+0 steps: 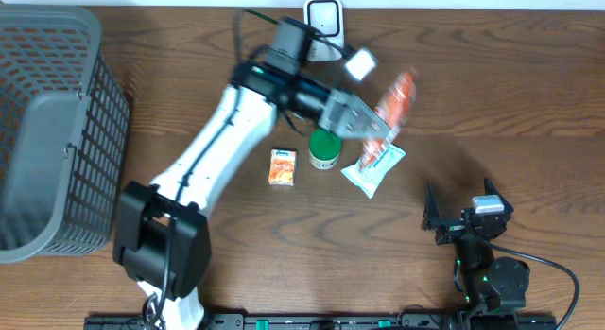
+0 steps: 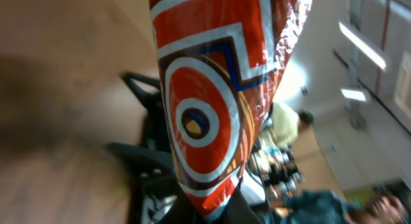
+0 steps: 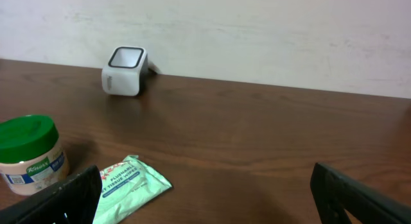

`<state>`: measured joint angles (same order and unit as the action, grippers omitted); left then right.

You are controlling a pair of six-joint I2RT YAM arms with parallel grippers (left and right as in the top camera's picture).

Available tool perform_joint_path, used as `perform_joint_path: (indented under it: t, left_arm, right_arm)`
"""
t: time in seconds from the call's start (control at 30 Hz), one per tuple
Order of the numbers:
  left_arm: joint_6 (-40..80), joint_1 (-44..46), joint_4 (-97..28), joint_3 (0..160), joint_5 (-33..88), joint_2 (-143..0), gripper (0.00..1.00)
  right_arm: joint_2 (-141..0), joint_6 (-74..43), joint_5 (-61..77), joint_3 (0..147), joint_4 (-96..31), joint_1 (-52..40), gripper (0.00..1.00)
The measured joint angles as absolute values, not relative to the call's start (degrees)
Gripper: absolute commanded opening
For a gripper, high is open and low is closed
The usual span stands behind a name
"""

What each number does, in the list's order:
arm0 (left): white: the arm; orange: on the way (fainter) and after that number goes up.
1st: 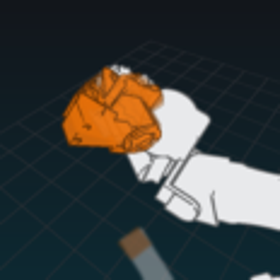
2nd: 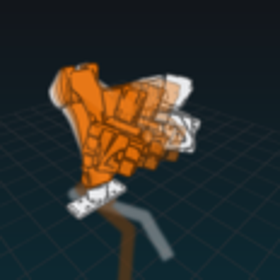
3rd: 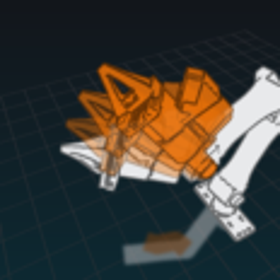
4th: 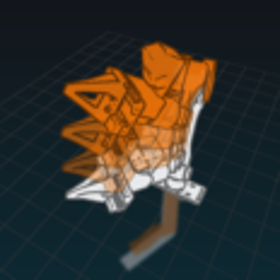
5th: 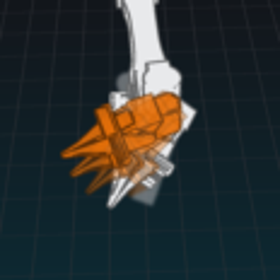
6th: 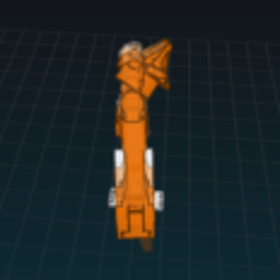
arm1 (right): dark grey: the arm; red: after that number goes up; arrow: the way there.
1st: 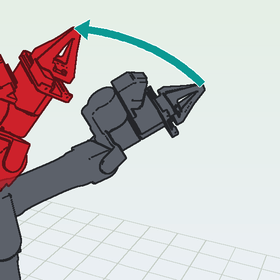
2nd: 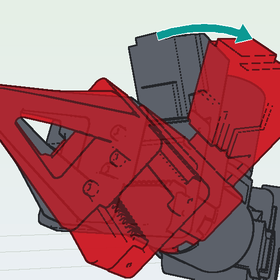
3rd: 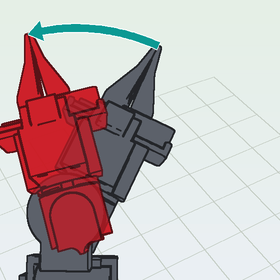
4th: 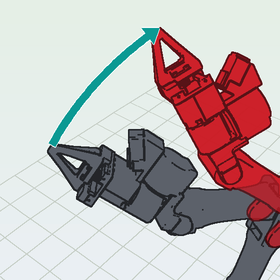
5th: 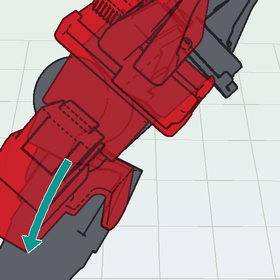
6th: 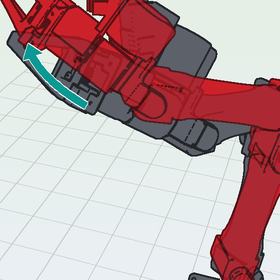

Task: Scan the item barcode
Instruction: 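Carry the TOP bar out of the basket toward the scanner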

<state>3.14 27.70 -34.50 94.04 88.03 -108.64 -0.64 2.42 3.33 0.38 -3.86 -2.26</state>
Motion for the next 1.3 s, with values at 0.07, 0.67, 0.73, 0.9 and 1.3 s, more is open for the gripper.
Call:
perform_joint_path:
  t: [0.07, 0.67, 0.73, 0.9, 1.3]
  left_arm:
    - [2.8, 30.3, -34.6, 93.2, 88.2, -108.6, 0.07]
    - [25.9, 31.6, -27.6, 92.3, 85.4, -108.6, 0.08]
    - [32.2, 31.4, -27.6, 92.3, 79.8, -108.6, 0.08]
    - [39.3, 31.5, -28.9, 92.3, 61.2, -108.6, 0.07]
    - [46.6, 40.1, -30.2, 92.3, 25.1, -117.4, 0.07]
  right_arm:
    - [-0.6, 2.4, 3.3, 0.4, -3.9, -2.3, 0.99]
    - [-0.6, -1.1, 3.4, 0.4, -3.9, -2.3, 0.99]
    - [-0.6, -2.6, 3.3, 0.4, -3.9, -2.3, 0.99]
    - [-0.6, -3.9, 2.3, 0.4, -3.9, -2.3, 0.99]
    - [-0.6, -7.4, -1.4, 0.4, -3.2, -2.3, 0.99]
